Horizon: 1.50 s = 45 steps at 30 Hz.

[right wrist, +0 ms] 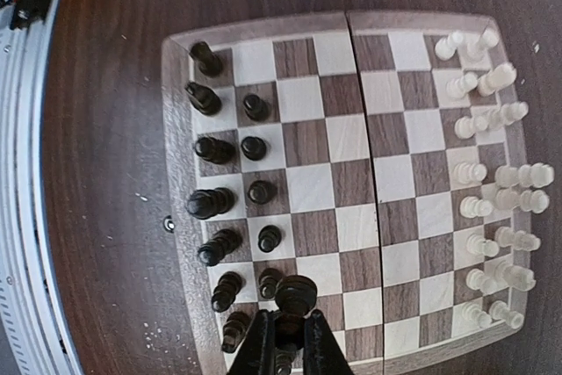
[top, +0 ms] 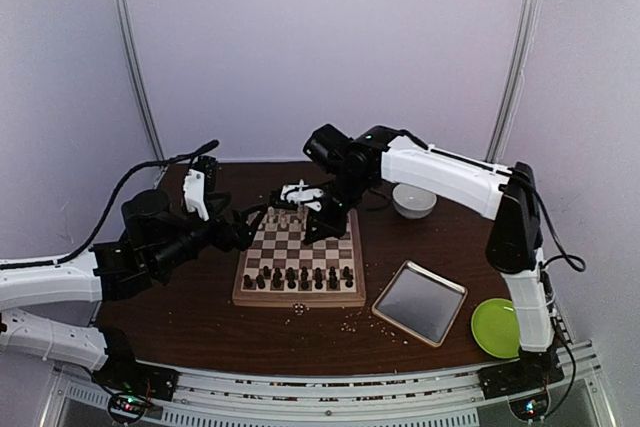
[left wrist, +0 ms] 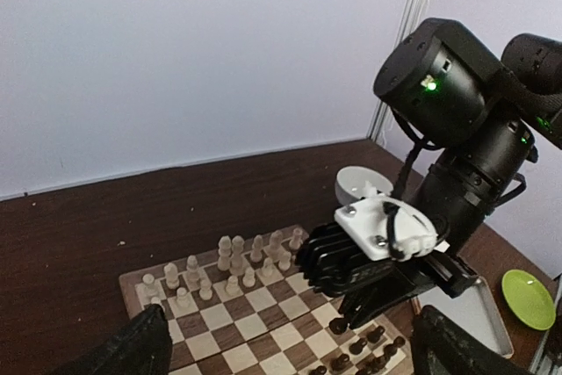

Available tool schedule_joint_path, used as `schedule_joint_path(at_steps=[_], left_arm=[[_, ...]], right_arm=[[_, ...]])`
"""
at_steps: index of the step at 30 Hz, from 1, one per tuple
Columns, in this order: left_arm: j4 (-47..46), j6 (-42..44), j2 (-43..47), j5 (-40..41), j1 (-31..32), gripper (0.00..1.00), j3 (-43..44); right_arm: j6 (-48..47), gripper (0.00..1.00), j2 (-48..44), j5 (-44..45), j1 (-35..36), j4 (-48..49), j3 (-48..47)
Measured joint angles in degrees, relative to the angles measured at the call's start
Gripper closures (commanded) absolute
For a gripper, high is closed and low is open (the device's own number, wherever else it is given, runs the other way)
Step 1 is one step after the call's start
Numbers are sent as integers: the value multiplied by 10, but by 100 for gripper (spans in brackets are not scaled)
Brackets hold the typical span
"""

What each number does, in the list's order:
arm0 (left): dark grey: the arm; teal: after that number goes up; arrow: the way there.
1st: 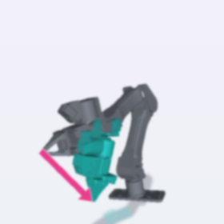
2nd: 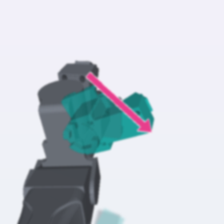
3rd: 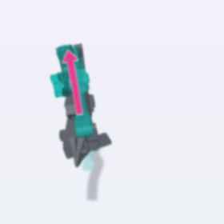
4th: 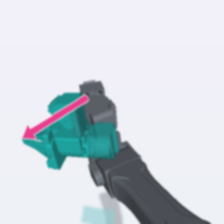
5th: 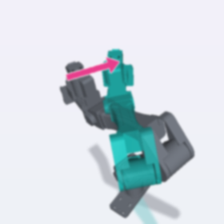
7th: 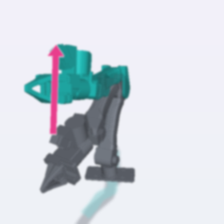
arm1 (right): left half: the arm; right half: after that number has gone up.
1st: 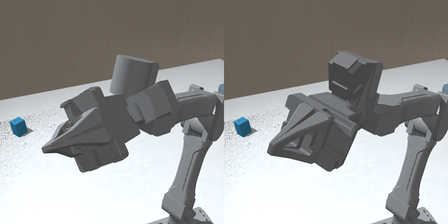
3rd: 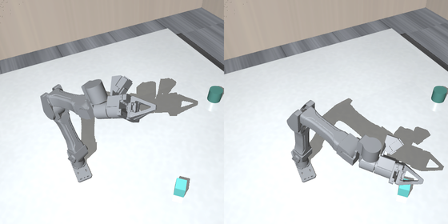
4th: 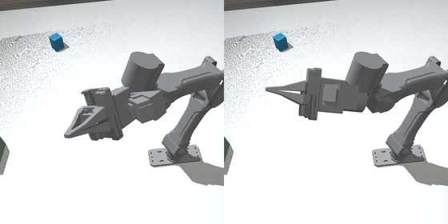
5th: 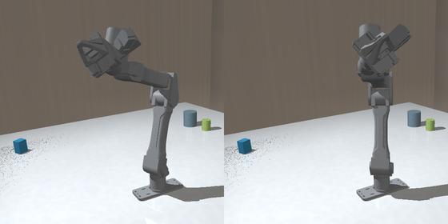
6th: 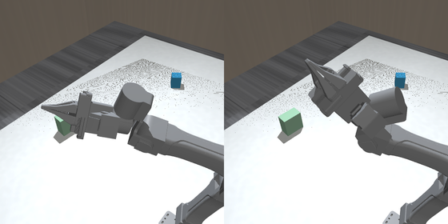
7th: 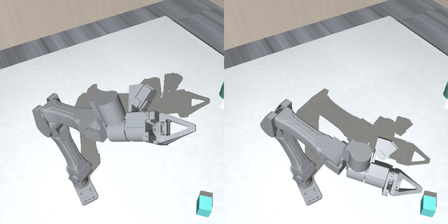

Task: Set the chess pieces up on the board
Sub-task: Place the pawn on the chessboard, then pick up the pawn from the chessboard.

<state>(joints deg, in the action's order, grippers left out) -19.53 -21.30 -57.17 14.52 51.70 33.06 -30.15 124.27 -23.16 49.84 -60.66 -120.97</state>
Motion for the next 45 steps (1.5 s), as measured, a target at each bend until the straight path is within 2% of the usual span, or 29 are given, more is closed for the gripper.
schedule_joint_path(at_steps=[6,20,24,26,33,36,38,42,45], left_arm=[[56,0,5,10,0,3,-15],[76,-2,-15,7,0,5,-11],[107,-2,-27,7,0,5,12],[118,-2,-31,6,0,5,23],[173,2,-53,5,0,7,63],[222,18,-77,2,0,18,107],[261,33,-103,-6,0,27,151],[344,70,-181,-39,0,42,266],[396,96,-239,-73,0,47,334]], right_arm=[[7,97,82,47,3,-56,-53],[22,94,117,89,3,-85,-59],[31,78,122,99,3,-85,-63],[33,75,123,103,3,-85,-66],[37,73,113,90,-5,-88,-68],[36,73,74,68,-16,-94,-51],[36,73,14,47,-33,-86,-2],[35,72,-171,1,-93,-43,177],[36,72,-305,-20,-155,6,306]])
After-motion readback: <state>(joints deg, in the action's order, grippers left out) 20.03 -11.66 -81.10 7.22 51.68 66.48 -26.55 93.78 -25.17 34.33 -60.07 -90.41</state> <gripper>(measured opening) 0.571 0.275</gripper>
